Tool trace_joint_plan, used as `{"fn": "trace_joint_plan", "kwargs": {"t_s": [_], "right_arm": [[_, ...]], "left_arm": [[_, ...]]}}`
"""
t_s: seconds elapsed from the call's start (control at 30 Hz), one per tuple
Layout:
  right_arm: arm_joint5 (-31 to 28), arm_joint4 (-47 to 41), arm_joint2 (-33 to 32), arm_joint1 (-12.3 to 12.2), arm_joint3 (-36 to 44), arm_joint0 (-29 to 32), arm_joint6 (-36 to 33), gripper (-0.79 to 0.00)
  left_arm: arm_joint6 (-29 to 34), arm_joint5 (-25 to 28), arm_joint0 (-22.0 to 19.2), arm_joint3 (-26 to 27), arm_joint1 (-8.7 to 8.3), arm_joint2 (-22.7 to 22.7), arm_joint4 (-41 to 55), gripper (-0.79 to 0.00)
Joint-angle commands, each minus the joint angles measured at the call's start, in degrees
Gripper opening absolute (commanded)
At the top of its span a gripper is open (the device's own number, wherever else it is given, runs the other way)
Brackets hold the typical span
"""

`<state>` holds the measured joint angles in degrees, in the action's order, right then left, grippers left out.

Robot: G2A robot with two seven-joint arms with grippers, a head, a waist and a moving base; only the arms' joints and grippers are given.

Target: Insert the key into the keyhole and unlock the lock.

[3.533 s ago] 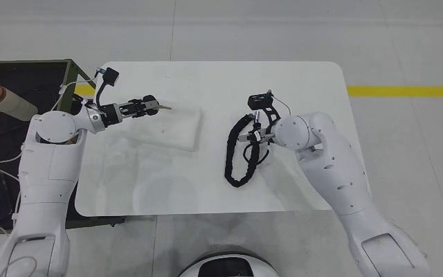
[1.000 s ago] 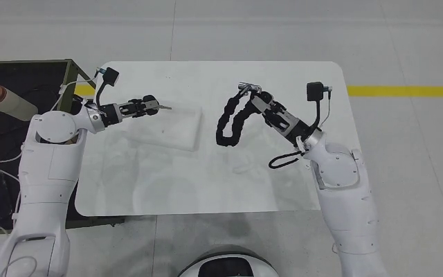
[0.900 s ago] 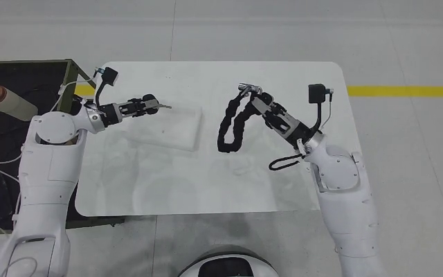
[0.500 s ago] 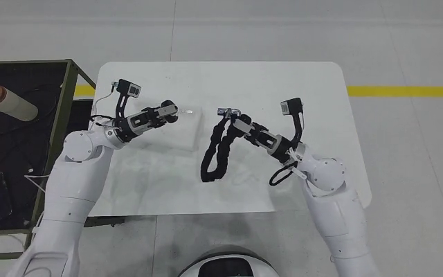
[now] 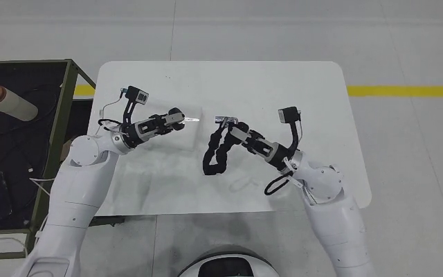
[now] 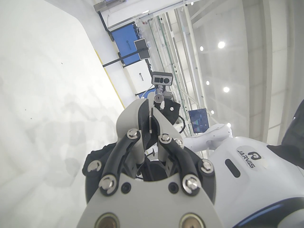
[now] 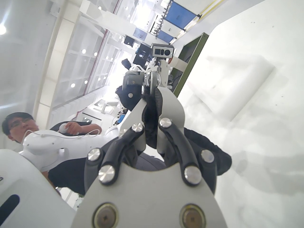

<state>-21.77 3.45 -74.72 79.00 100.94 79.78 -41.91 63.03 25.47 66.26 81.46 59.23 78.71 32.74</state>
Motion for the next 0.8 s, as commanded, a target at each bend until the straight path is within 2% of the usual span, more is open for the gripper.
{"fn": "trace_joint_plan", "kwargs": {"t_s": [0.0,0.3,0.77], "right_arm": [[-0.4,1.9,0.3,-0.1,0.4,0.1,0.7,-0.785],[-0.7,6.1,2.6,-0.1,-0.2,-0.1,4.3,-0.785],[-0.4,7.8,4.8,-0.2,-0.8,-0.9,5.2,-0.785]], "left_arm": [[0.0,-1.8,0.5,0.7,0.00,0.3,0.5,-0.785],[0.2,-3.1,1.3,2.0,0.29,0.2,-0.5,-0.785],[1.1,-3.9,1.3,1.6,0.68,0.5,-1.4,-0.785]]}}
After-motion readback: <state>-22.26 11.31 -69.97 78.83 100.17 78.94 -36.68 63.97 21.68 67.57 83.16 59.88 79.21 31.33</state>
